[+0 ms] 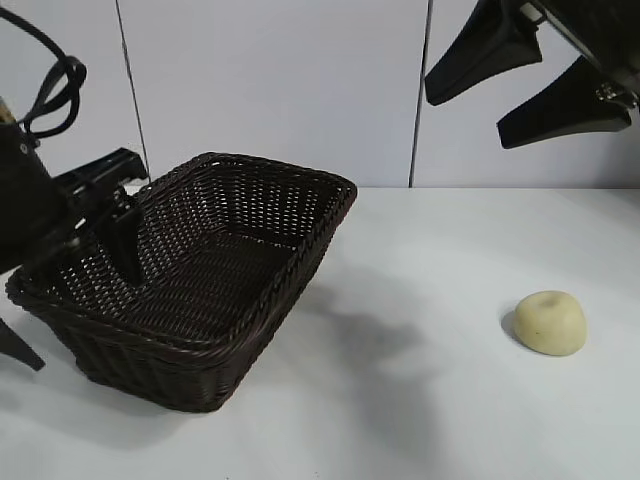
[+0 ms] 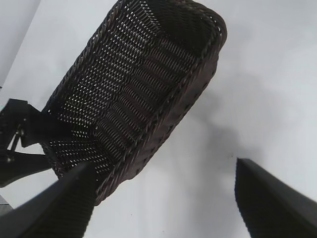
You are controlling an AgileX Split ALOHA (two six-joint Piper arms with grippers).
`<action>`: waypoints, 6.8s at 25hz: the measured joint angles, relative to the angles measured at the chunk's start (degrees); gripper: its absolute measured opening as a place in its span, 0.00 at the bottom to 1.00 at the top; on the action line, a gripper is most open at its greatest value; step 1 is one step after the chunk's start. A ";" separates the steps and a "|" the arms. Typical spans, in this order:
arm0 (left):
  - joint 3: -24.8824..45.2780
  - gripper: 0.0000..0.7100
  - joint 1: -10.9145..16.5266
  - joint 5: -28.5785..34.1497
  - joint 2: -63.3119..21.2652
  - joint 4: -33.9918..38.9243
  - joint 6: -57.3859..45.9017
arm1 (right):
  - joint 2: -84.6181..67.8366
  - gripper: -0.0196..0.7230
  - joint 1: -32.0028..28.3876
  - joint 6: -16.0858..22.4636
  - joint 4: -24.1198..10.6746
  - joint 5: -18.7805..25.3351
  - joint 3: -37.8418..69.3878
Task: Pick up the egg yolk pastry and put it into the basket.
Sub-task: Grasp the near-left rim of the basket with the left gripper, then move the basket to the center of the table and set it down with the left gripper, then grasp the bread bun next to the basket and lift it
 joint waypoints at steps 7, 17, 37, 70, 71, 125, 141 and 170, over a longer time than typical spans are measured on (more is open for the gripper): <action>1.10 0.81 0.00 -6.02 3.39 0.00 -0.20 | 0.00 0.78 0.00 0.00 -0.01 0.00 0.00; 1.40 0.38 0.00 -6.11 3.86 0.00 -0.85 | 0.00 0.78 0.00 0.00 -0.06 0.00 0.00; -2.79 0.14 0.68 -2.35 2.68 -2.48 4.28 | 0.00 0.78 0.00 0.00 -0.61 0.88 0.00; -28.89 0.14 10.00 22.31 15.22 -16.50 68.04 | 0.00 0.78 0.00 0.00 -0.92 1.35 0.00; -29.87 0.14 10.00 22.58 16.02 -16.44 68.99 | 0.00 0.78 0.00 0.00 -0.92 1.35 0.00; -42.31 0.85 10.06 31.58 14.69 -1.73 72.95 | 0.00 0.78 0.00 0.00 -1.54 2.25 0.00; -42.58 0.85 23.95 35.18 14.44 1.23 73.16 | 0.00 0.78 0.00 0.00 -1.72 2.81 0.00; 8.68 0.85 23.89 30.70 -44.81 0.86 75.08 | 0.00 0.78 0.00 0.00 -2.01 3.88 0.00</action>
